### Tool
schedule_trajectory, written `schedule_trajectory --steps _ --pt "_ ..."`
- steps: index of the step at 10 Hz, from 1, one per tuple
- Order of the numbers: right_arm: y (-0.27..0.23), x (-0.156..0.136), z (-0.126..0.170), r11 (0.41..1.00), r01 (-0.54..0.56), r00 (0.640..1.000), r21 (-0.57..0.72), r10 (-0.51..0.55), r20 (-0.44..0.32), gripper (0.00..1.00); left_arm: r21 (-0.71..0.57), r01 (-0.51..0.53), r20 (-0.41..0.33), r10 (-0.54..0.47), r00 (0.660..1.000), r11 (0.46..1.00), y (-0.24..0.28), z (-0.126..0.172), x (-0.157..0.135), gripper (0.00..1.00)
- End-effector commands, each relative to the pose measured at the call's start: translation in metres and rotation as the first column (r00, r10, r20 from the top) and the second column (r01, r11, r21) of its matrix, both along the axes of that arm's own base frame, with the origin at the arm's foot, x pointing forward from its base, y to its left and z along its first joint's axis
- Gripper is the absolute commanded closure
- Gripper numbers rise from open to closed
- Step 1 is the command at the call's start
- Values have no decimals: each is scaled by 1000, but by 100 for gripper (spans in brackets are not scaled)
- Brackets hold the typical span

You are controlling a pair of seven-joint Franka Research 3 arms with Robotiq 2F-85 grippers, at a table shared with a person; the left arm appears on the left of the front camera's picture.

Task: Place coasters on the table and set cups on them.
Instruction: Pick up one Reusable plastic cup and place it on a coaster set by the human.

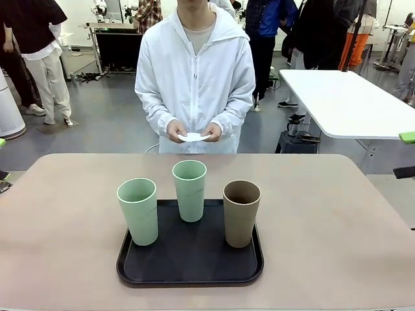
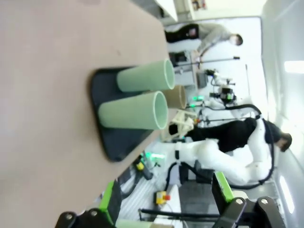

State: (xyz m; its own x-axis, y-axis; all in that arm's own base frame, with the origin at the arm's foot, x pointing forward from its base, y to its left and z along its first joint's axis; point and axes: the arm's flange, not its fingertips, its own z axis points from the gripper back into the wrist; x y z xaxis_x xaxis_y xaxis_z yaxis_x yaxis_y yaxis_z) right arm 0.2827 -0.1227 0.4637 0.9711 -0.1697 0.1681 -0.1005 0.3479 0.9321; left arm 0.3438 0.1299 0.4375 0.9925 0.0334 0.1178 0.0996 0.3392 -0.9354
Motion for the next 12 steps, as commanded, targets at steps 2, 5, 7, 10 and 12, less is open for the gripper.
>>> schedule_trajectory --steps 2,5,7,10,12 --pt "29 -38 -42 1000 -16 1000 -20 15 -25 0 38 -39 -6 39 999 999 2 13 -12 0" --pt "21 -46 -47 1000 -4 999 -30 3 -46 0 89 -73 3 73 997 993 9 20 -21 0" --pt "-14 -7 -19 1000 8 999 -18 -9 -54 0 49 -55 17 55 998 997 11 18 -12 0" --pt "-14 -7 -19 1000 8 999 -18 -9 -54 0 49 -55 17 55 998 997 11 18 -12 0" --pt "-14 -7 -19 1000 8 999 -18 -9 -54 0 49 -55 17 55 998 997 11 18 -12 0"
